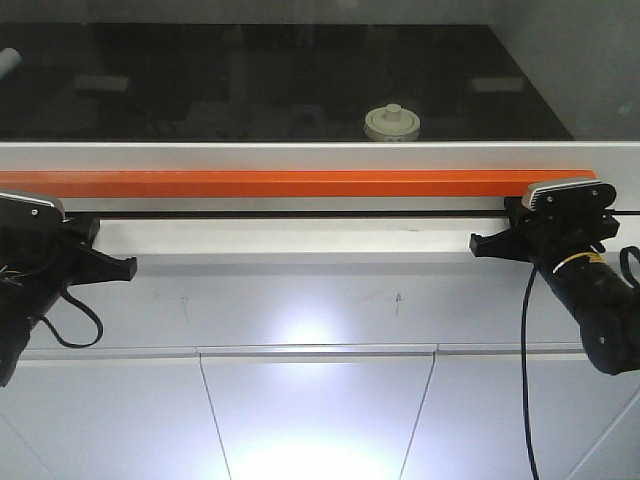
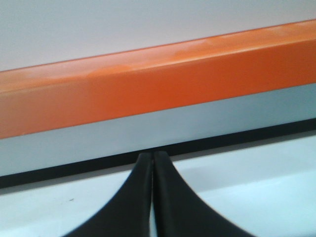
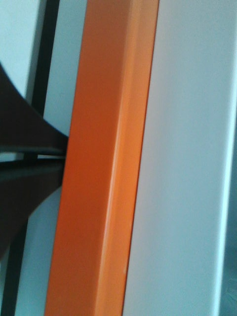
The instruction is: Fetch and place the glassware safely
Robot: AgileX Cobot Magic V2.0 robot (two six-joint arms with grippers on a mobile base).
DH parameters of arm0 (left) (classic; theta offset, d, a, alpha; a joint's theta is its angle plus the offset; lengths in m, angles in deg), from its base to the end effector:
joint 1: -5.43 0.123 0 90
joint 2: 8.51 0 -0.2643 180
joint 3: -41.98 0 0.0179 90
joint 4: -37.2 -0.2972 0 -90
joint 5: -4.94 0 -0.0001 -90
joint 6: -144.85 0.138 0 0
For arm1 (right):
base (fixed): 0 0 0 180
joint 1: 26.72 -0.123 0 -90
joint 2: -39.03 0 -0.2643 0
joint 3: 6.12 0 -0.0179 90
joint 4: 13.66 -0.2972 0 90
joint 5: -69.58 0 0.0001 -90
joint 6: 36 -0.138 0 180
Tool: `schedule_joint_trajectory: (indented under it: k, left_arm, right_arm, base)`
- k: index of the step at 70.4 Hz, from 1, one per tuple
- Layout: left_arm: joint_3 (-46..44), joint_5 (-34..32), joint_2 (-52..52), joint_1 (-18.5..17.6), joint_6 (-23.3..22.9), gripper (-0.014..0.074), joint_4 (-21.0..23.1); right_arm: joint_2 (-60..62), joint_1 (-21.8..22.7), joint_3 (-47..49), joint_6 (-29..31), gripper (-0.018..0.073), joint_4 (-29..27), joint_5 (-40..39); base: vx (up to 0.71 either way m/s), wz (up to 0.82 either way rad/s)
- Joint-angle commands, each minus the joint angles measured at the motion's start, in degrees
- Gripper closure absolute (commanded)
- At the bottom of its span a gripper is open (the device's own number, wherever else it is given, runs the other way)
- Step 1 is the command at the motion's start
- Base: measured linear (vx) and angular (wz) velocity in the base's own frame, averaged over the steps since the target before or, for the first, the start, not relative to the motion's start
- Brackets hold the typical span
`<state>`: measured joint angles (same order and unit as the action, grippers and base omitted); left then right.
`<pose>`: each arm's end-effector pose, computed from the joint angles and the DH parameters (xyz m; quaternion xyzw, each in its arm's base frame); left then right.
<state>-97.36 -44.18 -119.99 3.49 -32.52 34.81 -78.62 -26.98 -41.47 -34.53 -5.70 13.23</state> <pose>0.3855 -0.0174 0.0833 0.0517 0.7811 -0.0001 0.6223 0.4095 0.0178 0.0839 -0.0784 0.7440 0.0106 0.6634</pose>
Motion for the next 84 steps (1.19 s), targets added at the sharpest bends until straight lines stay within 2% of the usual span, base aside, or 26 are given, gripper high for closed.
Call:
schedule_joint_trajectory:
  k: [1,11,24,36,84]
  left_arm:
    - [-1.3,-4.2,2.3,-0.1,-0.3,0.0603,-0.4]
    - [-1.4,-4.9,2.3,-0.1,-0.2,0.0603,-0.8]
    - [-1.7,-9.2,2.3,-0.1,-0.2,0.0603,2.1]
    - [-4.6,-6.4,0.9,-0.1,-0.2,0.0603,2.4]
    - [-7.8,-6.2,4.6,-0.1,-0.2,0.0603,2.0]
  right_arm:
    - [2.3,0.0,2.2,0.2,0.056,-0.2,-5.1]
    - [2.3,0.0,2.2,0.2,0.056,-0.2,-5.0]
    - [2.3,0.0,2.2,0.2,0.056,-0.2,-5.0]
    - [2.3,0.0,2.2,0.2,0.056,-0.2,-5.0]
    - [5.0,0.0,2.2,0.3,0.056,0.1,-5.2]
  base:
    - [0.0,0.0]
    - [0.0,0.0]
    - [0.0,0.0]
    - [0.0,0.0]
    - [0.0,0.0]
